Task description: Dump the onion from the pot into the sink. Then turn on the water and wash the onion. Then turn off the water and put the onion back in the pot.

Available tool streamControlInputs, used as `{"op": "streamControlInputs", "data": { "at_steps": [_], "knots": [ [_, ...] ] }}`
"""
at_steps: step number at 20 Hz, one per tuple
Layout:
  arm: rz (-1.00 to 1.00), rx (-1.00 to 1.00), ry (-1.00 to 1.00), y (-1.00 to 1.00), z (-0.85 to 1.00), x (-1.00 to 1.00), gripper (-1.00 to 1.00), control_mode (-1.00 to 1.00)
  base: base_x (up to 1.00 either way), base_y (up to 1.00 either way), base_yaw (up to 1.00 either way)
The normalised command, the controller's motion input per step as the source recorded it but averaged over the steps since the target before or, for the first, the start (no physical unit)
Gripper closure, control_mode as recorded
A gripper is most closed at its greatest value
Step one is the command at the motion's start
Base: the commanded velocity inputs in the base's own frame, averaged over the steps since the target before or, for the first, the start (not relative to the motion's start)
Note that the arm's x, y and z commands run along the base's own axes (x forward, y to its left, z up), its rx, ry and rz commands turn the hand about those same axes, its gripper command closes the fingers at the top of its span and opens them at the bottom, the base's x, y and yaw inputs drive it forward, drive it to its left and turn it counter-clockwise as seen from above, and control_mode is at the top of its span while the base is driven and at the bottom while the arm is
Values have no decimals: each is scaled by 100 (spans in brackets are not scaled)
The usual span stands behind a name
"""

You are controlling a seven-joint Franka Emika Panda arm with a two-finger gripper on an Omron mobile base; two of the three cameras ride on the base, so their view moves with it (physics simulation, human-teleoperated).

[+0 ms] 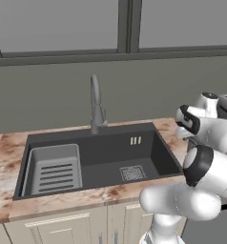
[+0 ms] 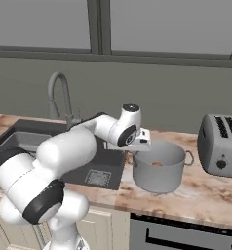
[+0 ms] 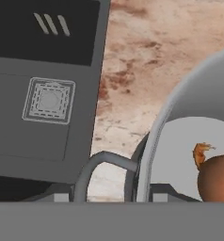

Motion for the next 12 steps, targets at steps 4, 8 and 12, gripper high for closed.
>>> {"op": "streamControlInputs", "data": {
  "at_steps": [4,8,12],
  "knots": [
    [0,1,-9,77,64,-19,100,-100,0,0,0],
    [0,2,-9,92,73,-1,100,-100,0,0,0],
    [0,8,-3,87,64,0,100,-100,0,0,0]
  ]
}}
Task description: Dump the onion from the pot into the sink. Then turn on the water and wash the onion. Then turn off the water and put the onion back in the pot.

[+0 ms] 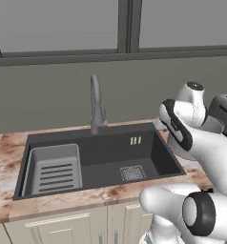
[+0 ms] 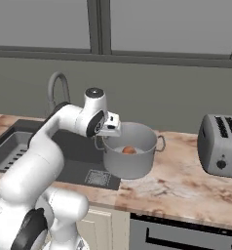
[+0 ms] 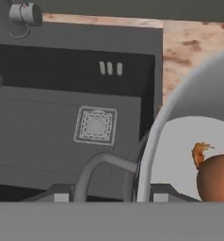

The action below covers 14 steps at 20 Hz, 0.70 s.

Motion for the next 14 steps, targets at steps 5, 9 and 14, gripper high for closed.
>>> {"op": "streamControlInputs", "data": {
  "at_steps": [5,9,14],
  "knots": [
    [0,25,0,55,41,15,100,-100,0,0,0],
    [1,35,0,44,21,40,100,-100,0,0,0],
    [1,35,0,33,12,53,100,-100,0,0,0]
  ]
}}
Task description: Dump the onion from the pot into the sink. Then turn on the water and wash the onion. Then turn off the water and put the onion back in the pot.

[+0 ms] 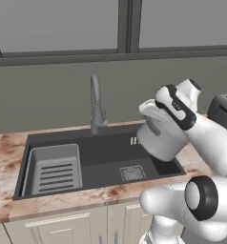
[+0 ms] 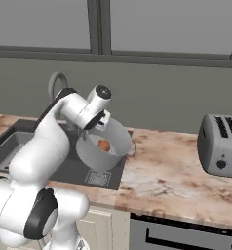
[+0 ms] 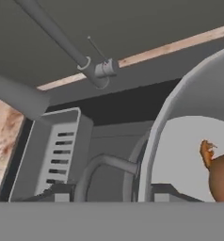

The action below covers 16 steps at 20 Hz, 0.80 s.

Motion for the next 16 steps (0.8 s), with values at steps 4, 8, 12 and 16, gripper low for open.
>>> {"op": "streamControlInputs", "data": {
  "at_steps": [4,8,12,16],
  "knots": [
    [0,32,-1,23,12,73,100,-100,0,0,0],
    [0,27,-4,10,21,64,100,-100,0,0,0],
    [0,21,-6,0,20,48,100,-100,0,0,0],
    [0,24,-4,0,9,34,100,-100,0,0,0]
  ]
}}
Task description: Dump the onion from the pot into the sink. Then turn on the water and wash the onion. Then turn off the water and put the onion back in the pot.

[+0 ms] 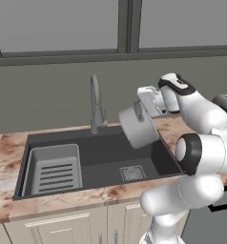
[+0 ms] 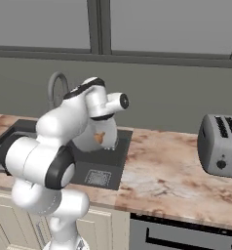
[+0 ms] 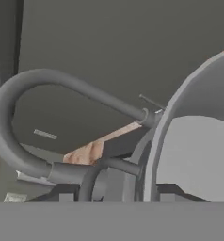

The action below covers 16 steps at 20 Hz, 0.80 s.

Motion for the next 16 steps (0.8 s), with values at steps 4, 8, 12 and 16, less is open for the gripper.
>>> {"op": "streamControlInputs", "data": {
  "at_steps": [4,8,12,16],
  "knots": [
    [0,30,-1,0,4,27,100,-100,0,0,0],
    [0,34,0,0,0,26,100,-100,0,0,0],
    [0,31,0,-1,0,22,100,-100,0,0,0],
    [0,25,0,-9,0,18,100,-100,0,0,0]
  ]
}}
